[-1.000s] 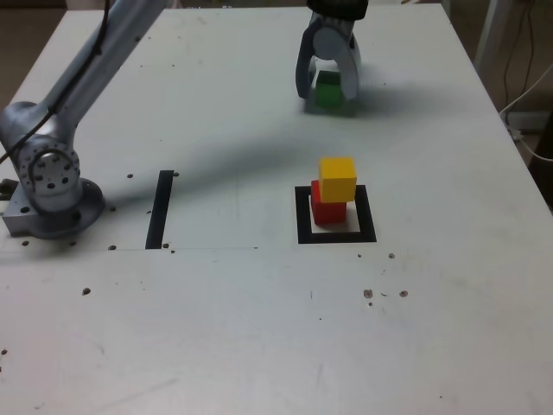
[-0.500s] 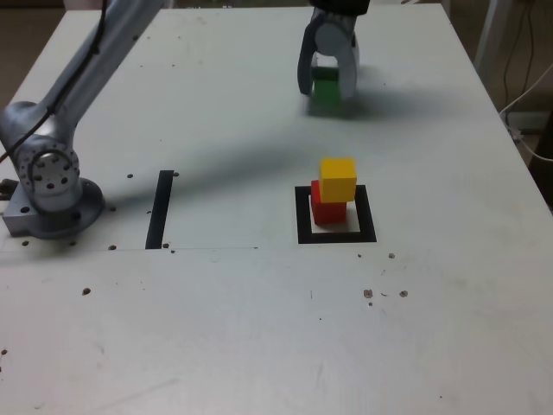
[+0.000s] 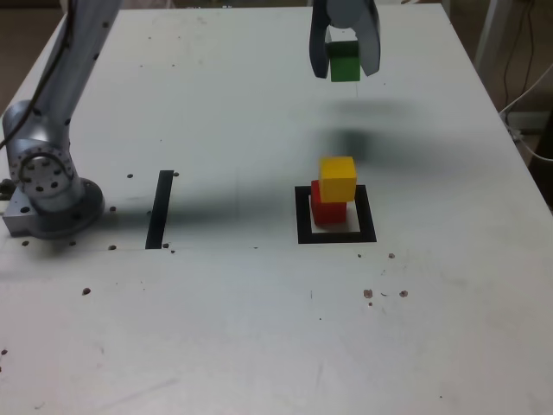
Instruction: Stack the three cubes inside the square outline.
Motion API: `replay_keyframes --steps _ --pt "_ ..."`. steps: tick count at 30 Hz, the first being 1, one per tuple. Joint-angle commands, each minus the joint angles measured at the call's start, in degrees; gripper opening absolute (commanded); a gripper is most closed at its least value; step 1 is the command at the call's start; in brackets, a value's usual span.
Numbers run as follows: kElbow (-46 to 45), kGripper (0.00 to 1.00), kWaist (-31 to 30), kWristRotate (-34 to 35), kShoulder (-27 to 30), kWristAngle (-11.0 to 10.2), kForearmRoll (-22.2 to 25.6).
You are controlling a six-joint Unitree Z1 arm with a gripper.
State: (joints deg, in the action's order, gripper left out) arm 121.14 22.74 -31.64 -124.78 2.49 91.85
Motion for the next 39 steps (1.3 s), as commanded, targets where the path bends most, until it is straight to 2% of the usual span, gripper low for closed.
replay_keyframes --steps 1,10,15,21,39 --pt "-2.11 0.22 -1.79 2.25 2.45 0.42 1.84" --pt "-10.60 0.22 -9.31 11.54 6.93 0.81 1.57" --pt "-11.68 0.22 -13.82 17.00 8.11 1.06 1.57" --pt "-12.20 0.22 -18.00 22.81 8.44 2.41 1.62" --pt "-12.68 0.23 -21.31 24.66 6.86 4.89 1.10"
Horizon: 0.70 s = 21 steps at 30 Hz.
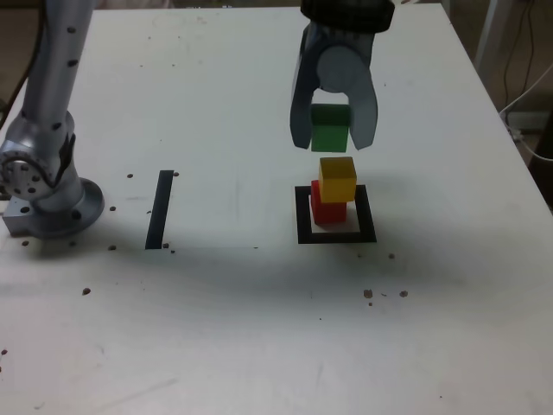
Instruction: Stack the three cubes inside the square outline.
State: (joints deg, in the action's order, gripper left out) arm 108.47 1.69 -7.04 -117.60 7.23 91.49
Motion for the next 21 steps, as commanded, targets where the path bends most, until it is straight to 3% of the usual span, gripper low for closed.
replay_keyframes --steps 1,21 --pt "-0.02 0.23 -0.33 0.04 -0.44 0.27 1.45" --pt "0.63 0.23 -0.98 -0.25 -2.56 1.38 0.73"
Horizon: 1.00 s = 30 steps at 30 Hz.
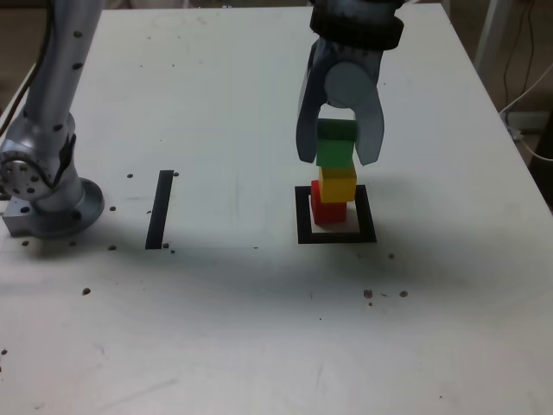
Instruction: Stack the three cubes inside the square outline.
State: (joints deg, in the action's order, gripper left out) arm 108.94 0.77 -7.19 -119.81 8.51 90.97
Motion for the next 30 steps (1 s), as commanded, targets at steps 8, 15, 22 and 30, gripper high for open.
replay_keyframes --steps 8,15,22,30 --pt "0.02 0.23 -0.07 -0.21 -0.76 0.09 0.93" --pt "-0.14 0.23 -0.05 -0.39 -1.24 -0.01 0.76" --pt "-0.46 0.35 0.13 -0.70 -1.50 -0.10 0.61" --pt "-0.90 0.98 0.26 -1.50 -1.51 0.05 0.04"
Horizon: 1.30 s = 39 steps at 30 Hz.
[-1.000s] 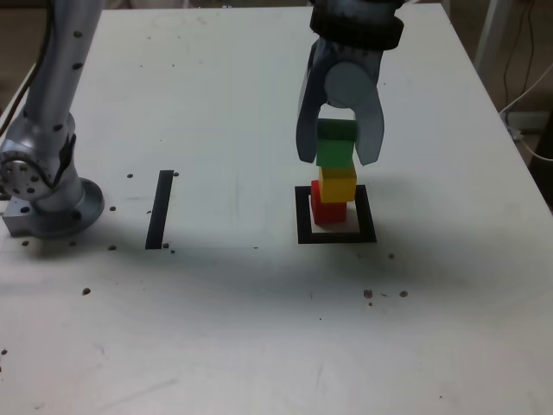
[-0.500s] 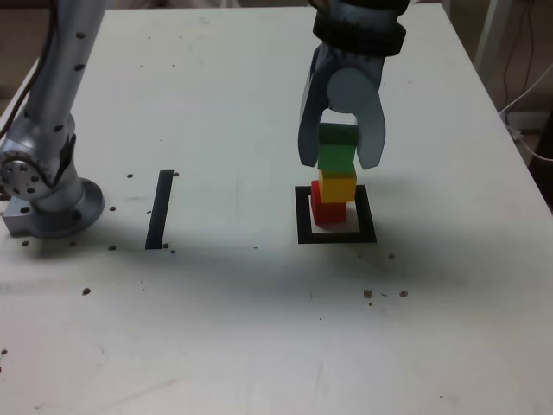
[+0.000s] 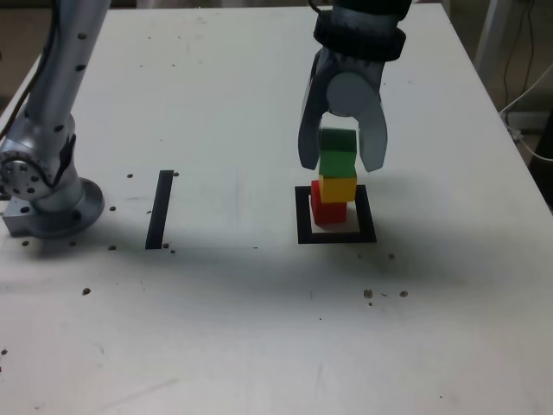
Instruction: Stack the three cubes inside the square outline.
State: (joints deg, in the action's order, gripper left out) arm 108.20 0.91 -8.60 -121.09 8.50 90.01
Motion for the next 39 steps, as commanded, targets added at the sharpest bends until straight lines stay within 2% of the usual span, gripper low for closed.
replay_keyframes --steps 1,10,16,23,31,39 --pt "-0.24 0.99 0.15 -0.12 -0.22 0.05 0.95" --pt "-0.73 1.00 0.43 -0.23 0.71 -0.66 0.91" --pt "-2.86 1.00 1.02 1.39 6.17 -4.69 1.20" --pt "-8.28 1.00 2.18 2.27 12.58 -7.99 1.22" --pt "-22.79 0.99 2.33 3.40 20.90 -11.18 -1.85" --pt "-41.49 1.00 2.34 3.67 29.21 -9.78 -10.81"
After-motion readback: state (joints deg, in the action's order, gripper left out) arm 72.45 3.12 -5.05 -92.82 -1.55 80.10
